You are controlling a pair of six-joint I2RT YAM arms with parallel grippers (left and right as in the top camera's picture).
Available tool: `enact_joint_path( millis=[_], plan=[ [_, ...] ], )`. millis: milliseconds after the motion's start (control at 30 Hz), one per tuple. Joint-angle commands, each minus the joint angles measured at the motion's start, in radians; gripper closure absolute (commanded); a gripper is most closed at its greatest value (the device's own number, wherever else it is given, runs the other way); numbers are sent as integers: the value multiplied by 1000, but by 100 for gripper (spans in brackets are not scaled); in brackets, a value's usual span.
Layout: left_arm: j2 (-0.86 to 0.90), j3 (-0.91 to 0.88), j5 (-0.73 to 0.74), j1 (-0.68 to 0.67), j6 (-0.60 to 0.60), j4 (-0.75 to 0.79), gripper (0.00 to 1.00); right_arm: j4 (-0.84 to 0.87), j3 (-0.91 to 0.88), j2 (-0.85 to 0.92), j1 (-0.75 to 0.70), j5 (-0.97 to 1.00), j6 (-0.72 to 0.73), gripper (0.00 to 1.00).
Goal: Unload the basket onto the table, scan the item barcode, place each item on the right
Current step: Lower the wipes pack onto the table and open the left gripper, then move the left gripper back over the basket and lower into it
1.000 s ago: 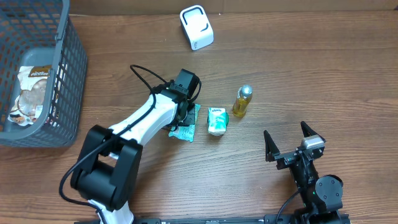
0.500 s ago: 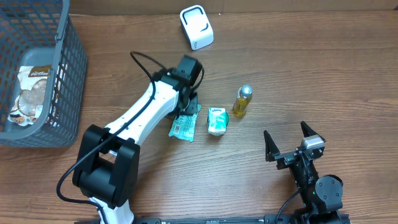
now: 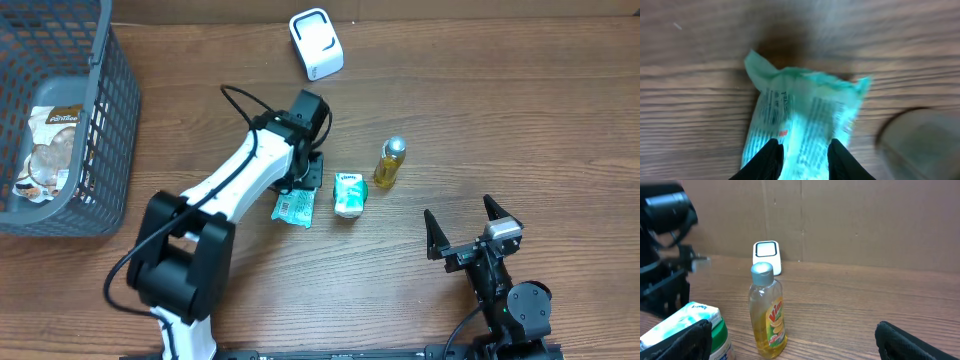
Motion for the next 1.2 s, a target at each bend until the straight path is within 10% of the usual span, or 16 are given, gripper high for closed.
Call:
enact_joint_path(
  millis=[0,300,733,833,1167],
  plan=[
    [78,-14,-10,-5,12,12,71,6,-10,-8,-3,-2,-5,0],
    [87,66,5,10,30,-21,64,6,-10,-8,-3,-2,-5,0],
    [-202,632,-256,258,259,-456,58,6,-10,-8,-3,-2,-5,0],
    [-259,658,-332,339,339,-436,27,6,-10,-8,-3,-2,-5,0],
    [-323,658,-340,669,494,-242,0,6,-10,-8,-3,-2,-5,0]
  ],
)
